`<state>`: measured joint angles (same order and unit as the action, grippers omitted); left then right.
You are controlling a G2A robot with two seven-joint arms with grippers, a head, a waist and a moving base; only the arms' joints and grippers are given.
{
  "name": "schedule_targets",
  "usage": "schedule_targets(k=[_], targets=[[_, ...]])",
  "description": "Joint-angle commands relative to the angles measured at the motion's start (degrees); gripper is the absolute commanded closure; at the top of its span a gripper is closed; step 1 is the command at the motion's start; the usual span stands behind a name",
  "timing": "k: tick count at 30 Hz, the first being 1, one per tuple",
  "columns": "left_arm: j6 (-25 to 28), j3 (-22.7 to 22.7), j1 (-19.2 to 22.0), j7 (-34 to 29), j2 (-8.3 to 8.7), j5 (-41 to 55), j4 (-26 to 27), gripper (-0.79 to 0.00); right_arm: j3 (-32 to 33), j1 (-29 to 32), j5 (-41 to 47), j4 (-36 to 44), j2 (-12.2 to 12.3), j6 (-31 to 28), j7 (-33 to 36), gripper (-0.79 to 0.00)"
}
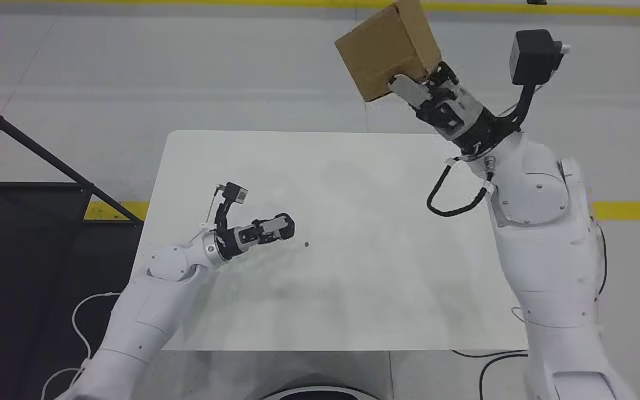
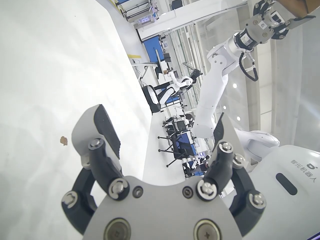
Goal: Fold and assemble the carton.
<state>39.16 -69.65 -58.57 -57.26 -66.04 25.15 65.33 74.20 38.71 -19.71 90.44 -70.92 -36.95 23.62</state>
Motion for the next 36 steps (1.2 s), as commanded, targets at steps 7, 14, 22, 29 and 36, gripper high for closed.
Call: schedule_targets(k=[7,14,22,29,36], targets=[[-3.12,-2.10,-0.23,6.16,0.26,-0.23,0.40,-0.785,0.25,2.57,-22.14,10.11,0.72,3.45,-1.16,0.000],[-5.39,-2.73,-0.74,9.24,0.36,-1.63,1.21,-0.785,-0.86,4.55,-31.92,14.99,1.02,8.02,0.97,0.000],[-5.39,-2.73,-0.74,9.24,0.36,-1.63,1.21,-0.785,-0.86,4.55,-31.92,14.99,1.02,8.02,0.97,0.000],[-5.39,-2.73,-0.74,9.24,0.36,-1.63,1.21,-0.785,-0.86,4.55,-31.92,14.99,1.02,8.02,0.97,0.000],[-5.39,-2.73,-0.74,9.24,0.36,-1.63,1.21,-0.785,-0.02,5.51,-37.48,16.65,1.42,5.33,-3.81,0.000]])
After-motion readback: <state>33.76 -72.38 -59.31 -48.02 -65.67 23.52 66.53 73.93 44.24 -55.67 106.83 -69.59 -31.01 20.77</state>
